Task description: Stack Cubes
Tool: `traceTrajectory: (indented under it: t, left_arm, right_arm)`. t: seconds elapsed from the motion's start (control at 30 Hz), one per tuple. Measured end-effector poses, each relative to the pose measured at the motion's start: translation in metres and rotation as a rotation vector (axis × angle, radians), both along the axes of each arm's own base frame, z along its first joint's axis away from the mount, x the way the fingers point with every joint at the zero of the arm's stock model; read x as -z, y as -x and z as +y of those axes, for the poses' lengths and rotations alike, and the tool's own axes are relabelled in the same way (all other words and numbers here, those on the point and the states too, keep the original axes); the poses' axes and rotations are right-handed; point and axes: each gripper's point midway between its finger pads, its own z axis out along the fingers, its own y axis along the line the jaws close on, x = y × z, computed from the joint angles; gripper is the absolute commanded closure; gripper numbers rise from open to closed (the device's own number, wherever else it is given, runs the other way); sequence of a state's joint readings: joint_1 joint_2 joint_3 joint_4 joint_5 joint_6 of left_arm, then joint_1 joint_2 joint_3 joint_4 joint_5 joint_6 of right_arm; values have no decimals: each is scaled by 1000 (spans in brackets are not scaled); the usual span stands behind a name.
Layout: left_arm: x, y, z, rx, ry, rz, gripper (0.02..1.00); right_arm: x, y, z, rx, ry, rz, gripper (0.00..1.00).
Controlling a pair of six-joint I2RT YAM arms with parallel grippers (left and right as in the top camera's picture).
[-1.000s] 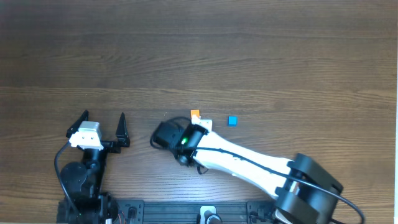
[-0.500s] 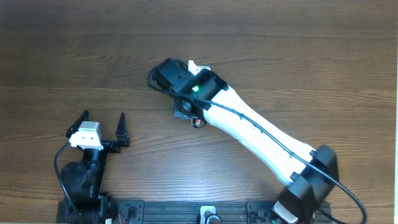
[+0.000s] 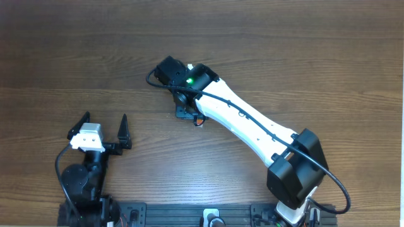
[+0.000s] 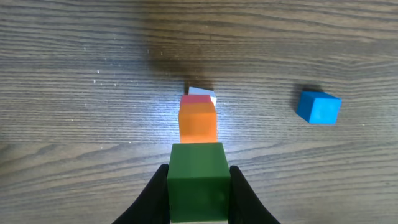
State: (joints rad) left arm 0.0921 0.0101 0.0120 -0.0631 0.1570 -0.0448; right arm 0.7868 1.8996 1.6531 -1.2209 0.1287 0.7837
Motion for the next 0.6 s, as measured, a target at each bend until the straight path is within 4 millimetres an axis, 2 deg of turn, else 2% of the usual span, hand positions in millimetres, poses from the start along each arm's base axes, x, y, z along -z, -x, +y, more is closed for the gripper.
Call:
traceTrajectory:
  t: [0.37,0.6]
  left_arm:
    - [0,0,0,0,0,0,18]
    - [0,0,0,0,0,0,18]
  right_arm:
    - [5,-4,-1,-15,3,5,954]
    - [15,-5,0,-15,13,29,954]
